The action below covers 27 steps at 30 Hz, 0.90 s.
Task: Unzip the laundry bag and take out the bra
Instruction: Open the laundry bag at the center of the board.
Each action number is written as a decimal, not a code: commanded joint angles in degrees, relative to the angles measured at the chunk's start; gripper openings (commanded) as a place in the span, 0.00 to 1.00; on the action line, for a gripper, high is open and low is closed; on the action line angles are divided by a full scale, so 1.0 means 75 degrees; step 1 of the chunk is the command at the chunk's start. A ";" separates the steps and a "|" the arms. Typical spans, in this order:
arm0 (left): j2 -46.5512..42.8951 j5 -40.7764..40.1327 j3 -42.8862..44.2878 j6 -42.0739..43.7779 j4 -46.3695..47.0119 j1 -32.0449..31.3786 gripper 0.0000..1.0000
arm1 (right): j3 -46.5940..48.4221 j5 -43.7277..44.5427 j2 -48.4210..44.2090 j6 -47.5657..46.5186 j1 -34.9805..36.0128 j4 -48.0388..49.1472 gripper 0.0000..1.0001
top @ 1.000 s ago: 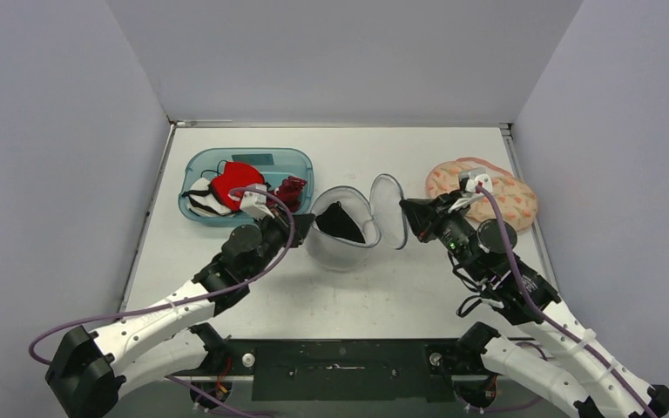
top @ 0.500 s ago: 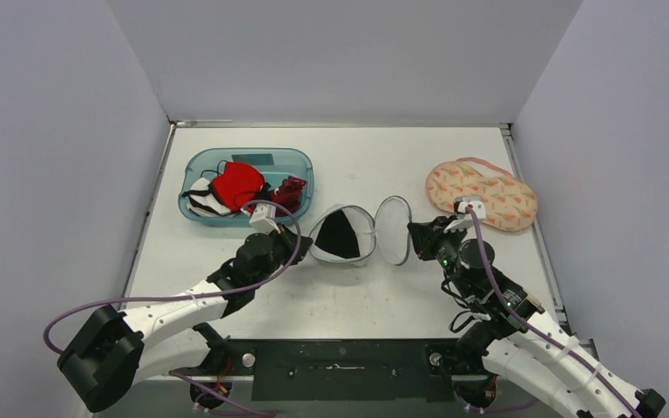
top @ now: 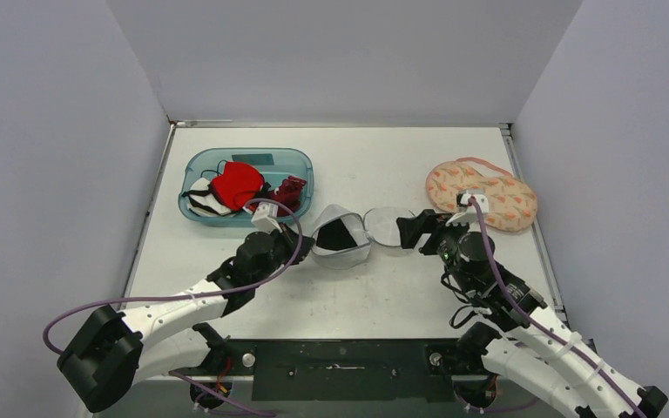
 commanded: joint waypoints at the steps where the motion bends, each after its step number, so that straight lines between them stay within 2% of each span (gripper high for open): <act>1: -0.0104 0.0222 0.0463 0.0066 -0.0111 -0.0005 0.00 | 0.0734 -0.1788 0.0707 -0.0114 0.0054 0.0770 0.76; 4: -0.0184 0.0327 0.0510 0.0072 -0.0422 -0.0005 0.00 | 0.0630 -0.2309 0.1549 -0.0013 0.0392 0.1429 0.67; 7: -0.0344 0.0408 0.0515 0.0064 -0.0794 0.0001 0.00 | 0.0566 -0.1598 0.2423 -0.0251 0.1160 0.1802 0.56; 10: -0.0494 0.0428 0.0480 0.0061 -0.1014 0.0003 0.00 | 0.0692 -0.1208 0.3431 -0.0445 0.1670 0.2272 0.52; 15: -0.0509 0.0494 0.0513 0.0070 -0.1357 0.0033 0.00 | 0.0805 -0.0718 0.4487 -0.0680 0.1721 0.3170 0.50; 22: -0.0451 0.0565 0.0534 0.0066 -0.1363 0.0064 0.00 | 0.0982 -0.0275 0.5666 -0.1153 0.1739 0.3187 0.46; 27: -0.0390 0.0656 0.0582 0.0085 -0.1338 0.0083 0.00 | 0.0283 0.0262 0.5074 -0.1010 0.1856 0.3762 0.48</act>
